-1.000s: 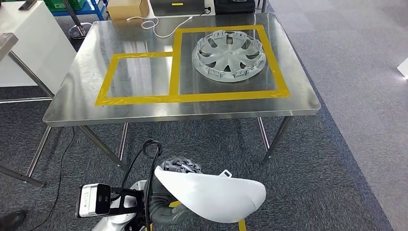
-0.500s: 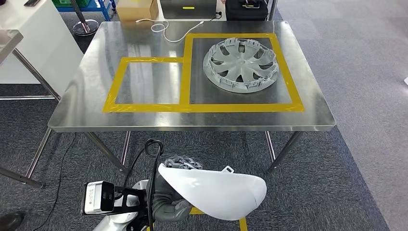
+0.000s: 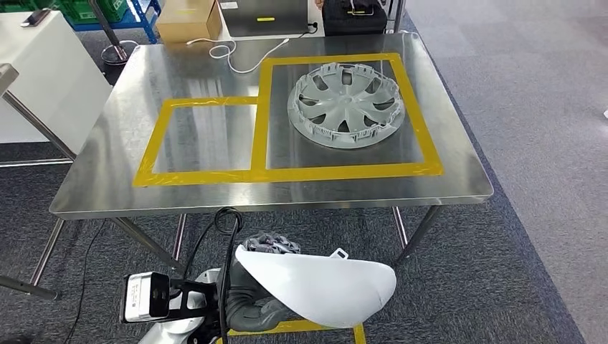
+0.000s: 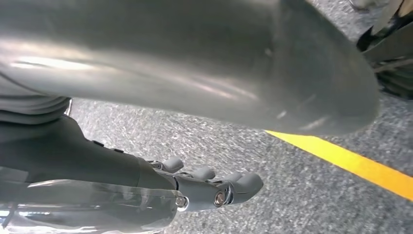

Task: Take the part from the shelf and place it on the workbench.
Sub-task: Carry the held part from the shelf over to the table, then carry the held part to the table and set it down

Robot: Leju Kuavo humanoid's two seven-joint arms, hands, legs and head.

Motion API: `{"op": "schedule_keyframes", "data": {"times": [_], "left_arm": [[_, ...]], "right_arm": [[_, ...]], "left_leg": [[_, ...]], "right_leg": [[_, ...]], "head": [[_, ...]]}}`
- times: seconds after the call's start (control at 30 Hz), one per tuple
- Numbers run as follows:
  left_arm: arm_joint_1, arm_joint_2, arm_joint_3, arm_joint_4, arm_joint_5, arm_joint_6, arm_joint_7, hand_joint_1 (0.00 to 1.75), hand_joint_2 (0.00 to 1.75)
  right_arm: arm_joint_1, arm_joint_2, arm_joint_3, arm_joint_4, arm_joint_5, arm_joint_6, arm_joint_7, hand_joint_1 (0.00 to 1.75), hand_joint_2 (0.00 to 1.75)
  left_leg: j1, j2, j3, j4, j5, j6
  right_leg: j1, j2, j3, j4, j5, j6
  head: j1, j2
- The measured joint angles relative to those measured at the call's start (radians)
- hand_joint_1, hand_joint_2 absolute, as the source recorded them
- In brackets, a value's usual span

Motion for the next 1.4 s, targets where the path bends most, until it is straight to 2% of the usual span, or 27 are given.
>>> {"op": "schedule_keyframes", "data": {"times": [0.03,0.07,0.1,0.17,0.23,0.27,0.3,0.37,0.4,0.43,0.47,0.53,0.6,0.67,0.73,0.8,0.87,0.9,0.93,0.97,1.03,1.07,1.13,1.17,1.23,1.3,1.4], "left_arm": [[-0.002,0.0,0.0,0.001,0.0,0.0,0.0,1.75,1.75],[-0.006,0.0,-0.001,0.001,0.0,0.0,0.0,1.75,1.75],[-0.008,-0.001,-0.001,0.002,-0.001,0.0,0.0,1.75,1.75],[-0.011,-0.001,-0.002,0.002,-0.003,0.0,0.0,1.75,1.75],[-0.011,-0.002,-0.002,0.003,-0.006,0.0,0.0,1.75,1.75],[-0.012,-0.003,-0.003,0.003,-0.007,0.0,0.0,1.75,1.75],[-0.013,-0.004,-0.003,0.003,-0.008,0.0,0.0,1.75,1.75],[-0.012,-0.005,-0.003,0.003,-0.01,0.001,0.001,1.75,1.75],[-0.01,-0.005,-0.003,0.003,-0.01,0.001,0.001,1.75,1.75],[-0.009,-0.005,-0.004,0.004,-0.01,0.001,0.001,1.75,1.75],[-0.009,-0.005,-0.004,0.004,-0.011,0.002,0.001,1.75,1.75],[-0.009,-0.005,-0.004,0.004,-0.014,0.004,0.0,1.75,1.75],[-0.009,-0.005,-0.004,0.005,-0.019,0.009,0.0,1.75,1.75],[-0.01,-0.005,-0.005,0.005,-0.025,0.016,0.0,1.75,1.75],[-0.011,-0.005,-0.006,0.005,-0.032,0.021,-0.001,1.75,1.75],[-0.013,-0.005,-0.007,0.005,-0.037,0.024,-0.002,1.75,1.75],[-0.012,-0.004,-0.007,0.005,-0.041,0.029,-0.002,1.75,1.75],[-0.011,-0.003,-0.008,0.005,-0.043,0.032,-0.002,1.75,1.75],[-0.01,-0.002,-0.008,0.005,-0.045,0.035,-0.003,1.75,1.75],[-0.01,-0.002,-0.008,0.004,-0.047,0.037,-0.003,1.75,1.75],[-0.01,-0.001,-0.009,0.002,-0.05,0.038,-0.003,1.75,1.75],[-0.01,-0.001,-0.009,0.001,-0.05,0.039,-0.004,1.75,1.75],[-0.011,0.0,-0.01,-0.002,-0.052,0.039,-0.005,1.75,1.75],[-0.01,0.0,-0.011,-0.003,-0.053,0.04,-0.006,1.75,1.75],[-0.01,0.001,-0.012,-0.009,-0.058,0.043,-0.009,1.75,1.75],[-0.013,0.001,-0.014,-0.016,-0.064,0.047,-0.012,1.75,1.75],[-0.011,0.001,-0.019,-0.022,-0.071,0.054,-0.013,1.75,1.75]], "right_arm": [[0.0,0.004,0.0,0.0,0.0,0.0,-0.003,0.0,0.0],[-0.001,0.008,0.0,0.001,0.0,0.0,-0.006,0.0,0.0],[-0.003,0.011,0.001,0.001,0.0,0.0,-0.007,0.0,0.0],[-0.005,0.014,0.003,0.001,0.0,-0.001,-0.008,0.0,0.0],[-0.007,0.015,0.004,0.001,0.0,-0.002,-0.008,0.0,0.0],[-0.008,0.014,0.005,0.001,0.0,-0.001,-0.008,0.0,0.0],[-0.008,0.014,0.005,0.001,0.0,0.0,-0.008,0.0,0.0],[-0.008,0.014,0.005,0.001,0.0,0.0,-0.006,0.0,0.0],[-0.008,0.014,0.005,0.001,0.0,0.0,-0.005,0.0,0.0],[-0.007,0.013,0.005,0.001,0.0,0.0,-0.004,0.0,0.0],[-0.006,0.013,0.005,0.001,0.0,0.0,-0.004,0.0,0.0],[-0.004,0.012,0.005,0.001,0.0,0.001,-0.004,0.0,0.0],[-0.006,0.012,0.006,0.001,0.0,0.001,-0.003,0.0,0.0],[-0.006,0.013,0.006,0.001,0.0,0.001,-0.004,0.0,0.0],[-0.004,0.016,0.006,0.001,0.0,0.001,-0.006,0.0,0.0],[-0.005,0.019,0.007,0.001,0.0,0.0,-0.008,0.0,0.0],[-0.007,0.018,0.007,0.001,0.0,-0.001,-0.011,0.0,0.0],[-0.007,0.018,0.006,0.001,0.0,-0.001,-0.012,0.0,0.0],[-0.007,0.018,0.006,0.001,0.0,-0.002,-0.013,0.0,0.0],[-0.007,0.018,0.006,0.001,-0.001,-0.002,-0.015,0.0,0.0],[-0.007,0.019,0.006,0.002,-0.001,-0.003,-0.017,0.0,0.0],[-0.007,0.02,0.006,0.002,-0.002,-0.003,-0.017,0.0,0.0],[-0.009,0.023,0.006,0.002,-0.002,-0.004,-0.019,0.0,0.0],[-0.01,0.023,0.006,0.003,-0.002,-0.006,-0.019,0.0,0.0],[-0.011,0.022,0.006,0.002,-0.003,-0.009,-0.021,0.0,0.0],[-0.013,0.019,0.006,0.002,-0.004,-0.01,-0.025,0.0,0.0],[-0.016,0.017,0.007,0.002,-0.005,-0.011,-0.029,0.0,0.0]], "left_leg": [[-0.004,0.002,0.023,-0.064,0.036,0.01],[-0.009,0.003,0.042,-0.116,0.047,0.02],[-0.014,0.003,0.053,-0.146,0.047,0.029],[-0.018,0.0,0.065,-0.17,0.036,0.042],[-0.012,0.0,0.09,-0.19,0.057,0.05],[-0.009,0.001,0.1,-0.195,0.061,0.053],[-0.008,0.002,0.107,-0.198,0.061,0.054],[-0.01,0.002,0.109,-0.198,0.057,0.056],[-0.011,0.001,0.11,-0.197,0.054,0.056],[-0.011,-0.001,0.112,-0.197,0.05,0.055],[-0.011,-0.003,0.116,-0.195,0.046,0.052],[-0.011,-0.004,0.126,-0.189,0.034,0.045],[-0.013,-0.004,0.129,-0.184,0.021,0.033],[-0.015,-0.003,0.134,-0.173,0.015,0.021],[-0.014,-0.002,0.136,-0.15,0.004,0.011],[-0.01,-0.001,0.102,-0.079,-0.04,0.0],[-0.003,-0.001,0.031,0.045,-0.099,-0.009],[0.0,-0.001,-0.003,0.093,-0.113,-0.012],[0.002,-0.001,-0.022,0.11,-0.108,-0.013],[0.003,0.0,-0.024,0.091,-0.081,-0.011],[0.001,0.001,0.017,-0.036,0.01,0.0],[-0.003,0.003,0.038,-0.096,0.036,0.006],[-0.012,0.005,0.059,-0.161,0.045,0.02],[-0.015,0.005,0.063,-0.167,0.039,0.026],[-0.011,0.002,0.085,-0.185,0.053,0.037],[-0.006,0.002,0.109,-0.196,0.055,0.045],[-0.008,0.001,0.12,-0.198,0.043,0.053]], "right_leg": [[0.002,0.0,0.009,-0.001,-0.006,0.002],[0.002,0.0,0.015,-0.002,-0.011,0.006],[0.002,0.0,0.018,-0.005,-0.014,0.012],[0.002,-0.002,0.024,-0.002,-0.008,0.027],[0.003,-0.002,0.026,0.022,-0.014,0.035],[0.002,-0.002,0.014,0.049,-0.033,0.037],[0.001,-0.001,-0.011,0.095,-0.06,0.038],[0.0,0.0,-0.087,0.21,-0.114,0.046],[0.0,0.0,-0.117,0.247,-0.123,0.051],[-0.001,0.0,-0.133,0.252,-0.111,0.054],[-0.003,-0.001,-0.128,0.22,-0.079,0.055],[-0.004,-0.001,-0.084,0.094,0.004,0.052],[-0.001,-0.002,-0.056,0.015,0.021,0.039],[0.001,-0.002,-0.051,0.005,0.014,0.022],[-0.004,-0.002,-0.037,0.001,0.027,0.009],[-0.005,-0.003,-0.025,0.001,0.022,-0.002],[-0.005,-0.002,-0.02,0.001,0.015,-0.006],[-0.005,-0.002,-0.017,0.001,0.01,-0.005],[-0.004,-0.002,-0.011,0.002,0.005,-0.004],[-0.004,-0.002,-0.004,0.002,-0.001,-0.003],[-0.004,-0.002,0.014,0.0,-0.013,0.001],[-0.004,-0.002,0.022,-0.001,-0.018,0.005],[-0.005,-0.002,0.03,-0.005,-0.023,0.017],[-0.005,-0.002,0.034,-0.004,-0.02,0.025],[-0.004,-0.003,0.04,0.011,-0.018,0.036],[-0.005,-0.002,0.016,0.067,-0.046,0.041],[-0.005,-0.001,-0.094,0.228,-0.119,0.05]], "head": [[0.002,0.0],[0.003,0.0],[0.004,0.0],[0.004,0.0],[0.005,0.0],[0.007,0.0],[0.007,0.0],[0.009,0.0],[0.009,0.0],[0.009,0.0],[0.009,0.0],[0.009,0.0],[0.009,0.0],[0.008,0.0],[0.007,0.0],[0.005,0.0],[0.004,0.0],[0.004,0.0],[0.004,0.0],[0.004,0.0],[0.004,0.0],[0.005,0.0],[0.006,0.0],[0.007,0.0],[0.008,0.0],[0.011,0.0],[0.011,0.0]]}}
